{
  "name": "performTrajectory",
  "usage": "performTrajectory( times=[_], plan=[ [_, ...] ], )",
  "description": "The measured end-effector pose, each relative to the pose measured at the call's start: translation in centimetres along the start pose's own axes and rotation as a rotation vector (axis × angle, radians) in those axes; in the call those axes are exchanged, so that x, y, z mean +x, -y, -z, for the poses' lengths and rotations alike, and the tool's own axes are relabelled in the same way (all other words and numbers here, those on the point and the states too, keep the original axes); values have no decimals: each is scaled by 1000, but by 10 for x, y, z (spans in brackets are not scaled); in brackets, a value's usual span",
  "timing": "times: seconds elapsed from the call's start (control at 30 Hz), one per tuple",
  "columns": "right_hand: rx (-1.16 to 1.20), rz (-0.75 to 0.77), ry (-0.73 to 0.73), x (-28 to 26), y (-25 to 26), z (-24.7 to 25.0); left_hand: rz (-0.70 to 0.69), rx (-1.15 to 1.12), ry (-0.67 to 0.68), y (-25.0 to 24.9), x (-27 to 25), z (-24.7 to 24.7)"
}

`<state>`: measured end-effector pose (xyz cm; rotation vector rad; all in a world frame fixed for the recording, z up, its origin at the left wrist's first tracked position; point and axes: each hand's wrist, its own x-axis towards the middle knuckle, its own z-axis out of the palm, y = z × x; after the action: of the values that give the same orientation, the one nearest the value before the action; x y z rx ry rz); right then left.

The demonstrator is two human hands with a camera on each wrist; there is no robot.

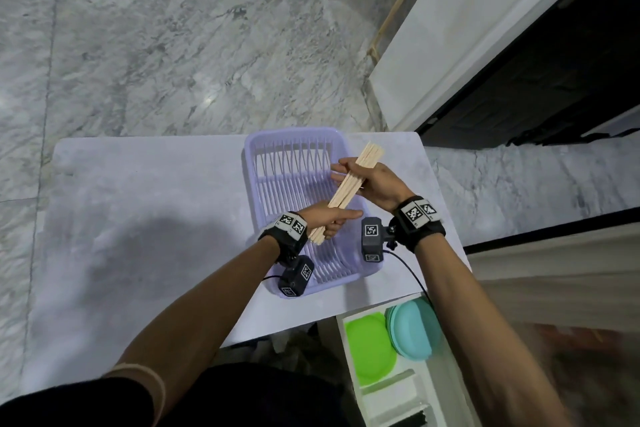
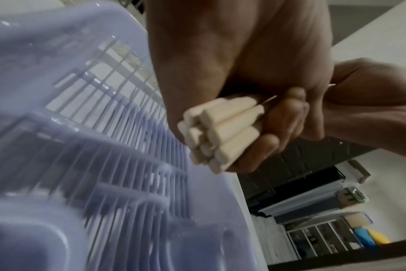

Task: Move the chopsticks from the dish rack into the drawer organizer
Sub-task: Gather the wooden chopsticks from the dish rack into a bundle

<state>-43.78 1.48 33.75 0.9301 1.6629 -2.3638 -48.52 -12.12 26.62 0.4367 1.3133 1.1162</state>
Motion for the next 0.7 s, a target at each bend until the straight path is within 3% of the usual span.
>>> performTrajectory(
  times=[0.37,0.6,0.7],
  plan=[
    [157,27,-131,-81,-25,77,59,-10,296,5,17,-88],
    [250,76,-316,-181,-69,133,69,74,540,20,12,-189],
    [356,92,-409,-234,-101,156,47,141,536,43,8,-243]
  ],
)
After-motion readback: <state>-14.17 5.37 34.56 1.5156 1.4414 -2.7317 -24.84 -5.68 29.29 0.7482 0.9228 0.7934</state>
